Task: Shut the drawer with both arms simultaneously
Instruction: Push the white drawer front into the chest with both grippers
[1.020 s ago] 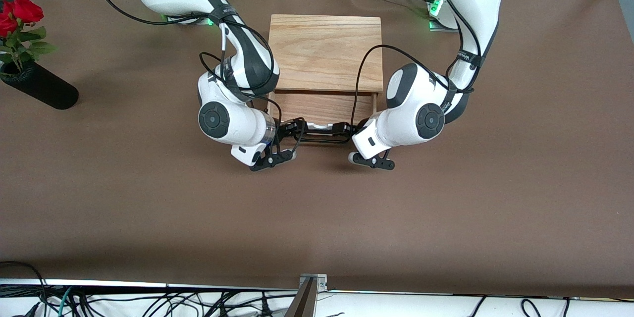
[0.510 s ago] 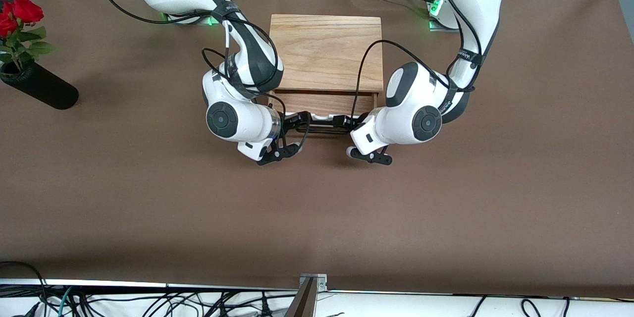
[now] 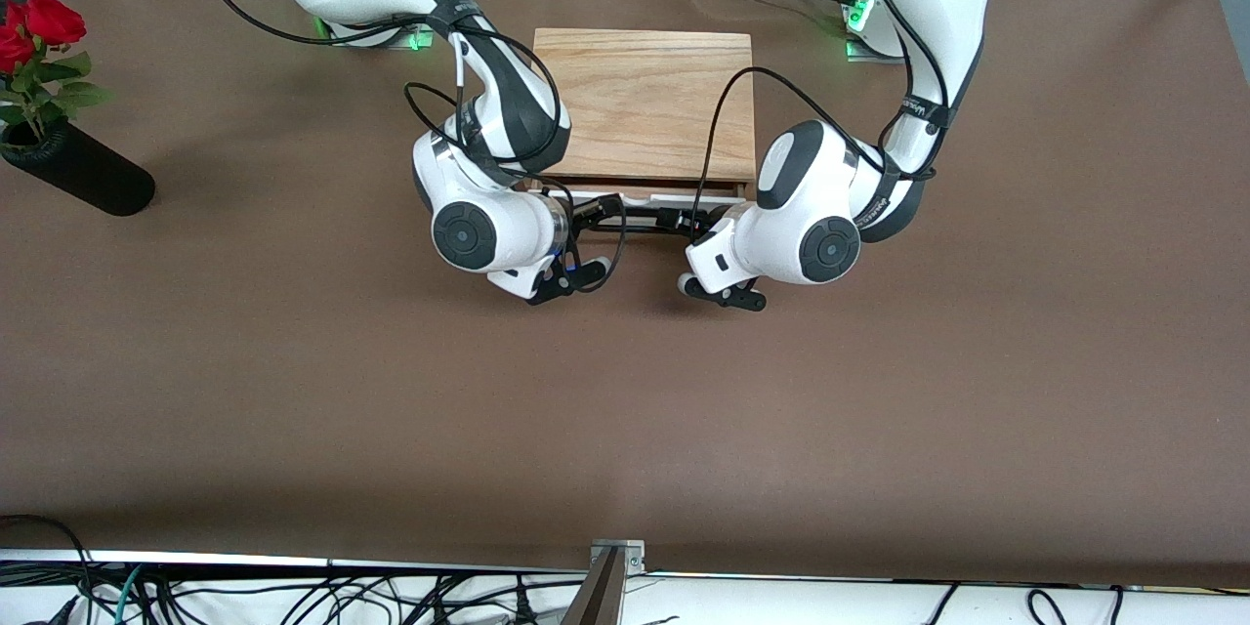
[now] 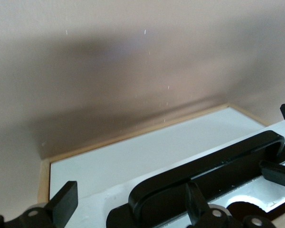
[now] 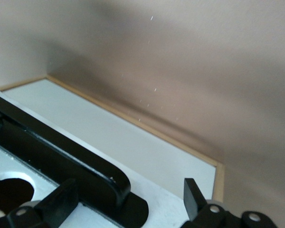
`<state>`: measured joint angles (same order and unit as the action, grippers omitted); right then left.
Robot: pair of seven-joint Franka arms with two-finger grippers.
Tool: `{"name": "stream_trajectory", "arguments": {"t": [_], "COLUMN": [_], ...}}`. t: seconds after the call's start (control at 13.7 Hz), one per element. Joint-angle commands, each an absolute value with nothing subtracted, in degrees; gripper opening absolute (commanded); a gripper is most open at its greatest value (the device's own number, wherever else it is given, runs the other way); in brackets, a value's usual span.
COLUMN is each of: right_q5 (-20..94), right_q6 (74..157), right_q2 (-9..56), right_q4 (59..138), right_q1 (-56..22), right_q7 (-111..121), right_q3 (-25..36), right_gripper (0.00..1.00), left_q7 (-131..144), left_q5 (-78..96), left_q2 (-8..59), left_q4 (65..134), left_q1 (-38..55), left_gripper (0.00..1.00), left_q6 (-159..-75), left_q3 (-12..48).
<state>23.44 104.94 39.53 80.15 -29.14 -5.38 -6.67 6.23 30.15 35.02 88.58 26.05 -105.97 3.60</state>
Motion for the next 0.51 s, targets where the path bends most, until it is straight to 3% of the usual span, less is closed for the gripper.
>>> {"name": "stream_trajectory", "arguments": {"t": [0.0, 0.44], "right_q5": [24.7, 28.2], "right_q6": [101.3, 97.6], "right_q2": [39.2, 39.7], "right_q4": [80.2, 80.2], "right_q1": [-29.0, -28.8], "right_q7": [-5.4, -4.8], "right_q3": [-7.6, -7.5], "right_gripper": [1.0, 1.0], "left_q7": [5.4, 5.4], "left_q5": [31.6, 31.6], "left_q2": [34.3, 33.8], "left_q4": [88.9, 88.6], "left_q1": [26.1, 25.9], "left_gripper": [1.0, 1.0], "left_q6": [-102.0, -96.2], "left_q3": [3.2, 3.2]}}
